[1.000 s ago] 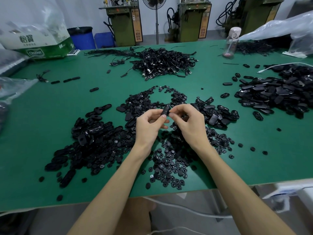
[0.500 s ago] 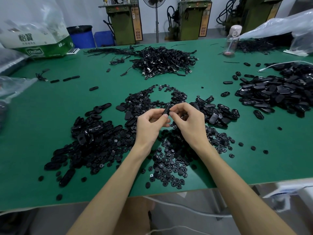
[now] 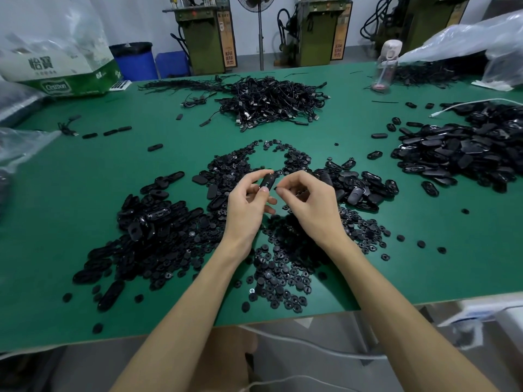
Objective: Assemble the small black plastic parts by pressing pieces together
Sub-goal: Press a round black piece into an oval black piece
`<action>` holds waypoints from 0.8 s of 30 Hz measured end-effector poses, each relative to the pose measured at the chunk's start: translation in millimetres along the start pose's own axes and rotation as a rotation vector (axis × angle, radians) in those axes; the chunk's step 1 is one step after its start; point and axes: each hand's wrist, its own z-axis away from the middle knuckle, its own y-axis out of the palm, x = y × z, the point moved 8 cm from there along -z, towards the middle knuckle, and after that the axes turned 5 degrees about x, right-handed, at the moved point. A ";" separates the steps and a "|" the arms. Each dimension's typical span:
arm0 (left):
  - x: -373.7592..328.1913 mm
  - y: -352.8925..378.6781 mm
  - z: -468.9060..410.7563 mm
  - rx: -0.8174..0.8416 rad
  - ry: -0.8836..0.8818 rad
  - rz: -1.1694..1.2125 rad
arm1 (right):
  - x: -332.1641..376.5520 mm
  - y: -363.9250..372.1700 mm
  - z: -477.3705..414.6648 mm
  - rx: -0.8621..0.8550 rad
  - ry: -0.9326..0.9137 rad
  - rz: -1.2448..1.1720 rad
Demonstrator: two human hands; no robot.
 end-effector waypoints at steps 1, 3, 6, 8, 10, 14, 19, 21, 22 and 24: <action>0.0 -0.4 0.4 -0.011 0.000 0.001 | -2.4 -2.6 -0.5 -0.017 0.019 -0.043; 0.0 -1.2 1.0 -0.031 0.000 0.016 | -6.3 -5.1 -1.2 -0.027 0.049 -0.096; 0.2 -3.6 1.4 -0.060 -0.004 0.077 | -11.0 -6.0 -2.4 -0.030 0.077 -0.166; 1.9 -5.8 1.8 -0.085 -0.017 0.117 | -14.9 -7.6 -3.1 -0.044 0.096 -0.213; 3.9 -6.6 2.3 -0.101 -0.031 0.133 | -19.3 -8.0 -3.4 -0.048 0.119 -0.250; 4.8 -6.7 1.9 -0.107 -0.032 0.150 | -22.5 -6.9 -3.5 -0.040 0.129 -0.255; 6.8 -3.3 2.7 -0.060 -0.059 0.185 | -21.8 -3.3 -4.3 -0.004 0.123 -0.208; 7.1 -1.3 3.4 -0.033 -0.068 0.200 | -21.9 -3.2 -4.2 -0.003 0.129 -0.205; 6.9 -0.6 3.5 -0.019 -0.072 0.197 | -22.3 -3.4 -4.2 -0.007 0.134 -0.202; 5.6 0.6 3.5 0.009 -0.070 0.180 | -23.3 -3.8 -4.0 -0.016 0.144 -0.188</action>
